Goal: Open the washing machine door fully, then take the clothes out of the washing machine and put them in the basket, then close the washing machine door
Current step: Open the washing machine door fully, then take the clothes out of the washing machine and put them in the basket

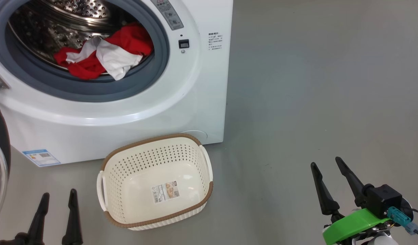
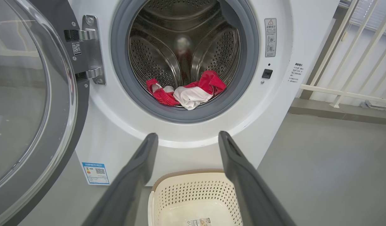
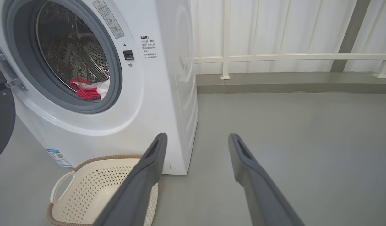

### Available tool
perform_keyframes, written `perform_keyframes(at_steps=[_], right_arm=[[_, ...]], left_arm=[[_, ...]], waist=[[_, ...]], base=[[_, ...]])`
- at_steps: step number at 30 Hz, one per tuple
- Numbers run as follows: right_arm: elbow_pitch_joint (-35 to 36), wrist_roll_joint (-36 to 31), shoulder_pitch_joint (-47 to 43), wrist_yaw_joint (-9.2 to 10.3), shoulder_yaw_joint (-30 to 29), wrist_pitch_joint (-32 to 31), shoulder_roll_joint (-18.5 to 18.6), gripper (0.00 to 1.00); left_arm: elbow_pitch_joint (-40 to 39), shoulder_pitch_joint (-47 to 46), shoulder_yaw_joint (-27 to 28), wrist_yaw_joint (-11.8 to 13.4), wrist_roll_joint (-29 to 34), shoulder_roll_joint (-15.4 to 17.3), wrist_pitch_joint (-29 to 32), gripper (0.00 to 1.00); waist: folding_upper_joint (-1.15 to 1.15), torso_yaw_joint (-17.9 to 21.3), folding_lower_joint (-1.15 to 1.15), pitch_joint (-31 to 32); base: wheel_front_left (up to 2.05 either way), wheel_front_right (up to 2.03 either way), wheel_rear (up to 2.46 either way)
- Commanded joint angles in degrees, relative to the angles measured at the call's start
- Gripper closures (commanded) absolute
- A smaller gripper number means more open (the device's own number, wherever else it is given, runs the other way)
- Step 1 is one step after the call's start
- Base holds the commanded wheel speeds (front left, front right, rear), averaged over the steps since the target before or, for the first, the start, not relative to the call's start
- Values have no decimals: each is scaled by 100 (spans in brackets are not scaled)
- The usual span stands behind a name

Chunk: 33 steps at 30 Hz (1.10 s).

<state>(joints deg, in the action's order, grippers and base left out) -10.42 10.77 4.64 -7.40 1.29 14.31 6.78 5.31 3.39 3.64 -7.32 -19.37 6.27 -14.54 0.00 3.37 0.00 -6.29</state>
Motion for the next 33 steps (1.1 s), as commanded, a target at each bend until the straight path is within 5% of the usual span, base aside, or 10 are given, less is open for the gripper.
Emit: perform_keyframes(at_steps=[1,33], right_arm=[[166,51,7,-9,111,69,-1,0],[146,12,65,-9,116,69,-25,0]], left_arm=[[-160,-53,181,-16,-11,121,-46,0],[-189,-141,200,-16,-56,159,-46,0]], waist=[[0,-4,0,3],[0,-100,0,-6]], base=[[0,0,0],[19,-24,5]])
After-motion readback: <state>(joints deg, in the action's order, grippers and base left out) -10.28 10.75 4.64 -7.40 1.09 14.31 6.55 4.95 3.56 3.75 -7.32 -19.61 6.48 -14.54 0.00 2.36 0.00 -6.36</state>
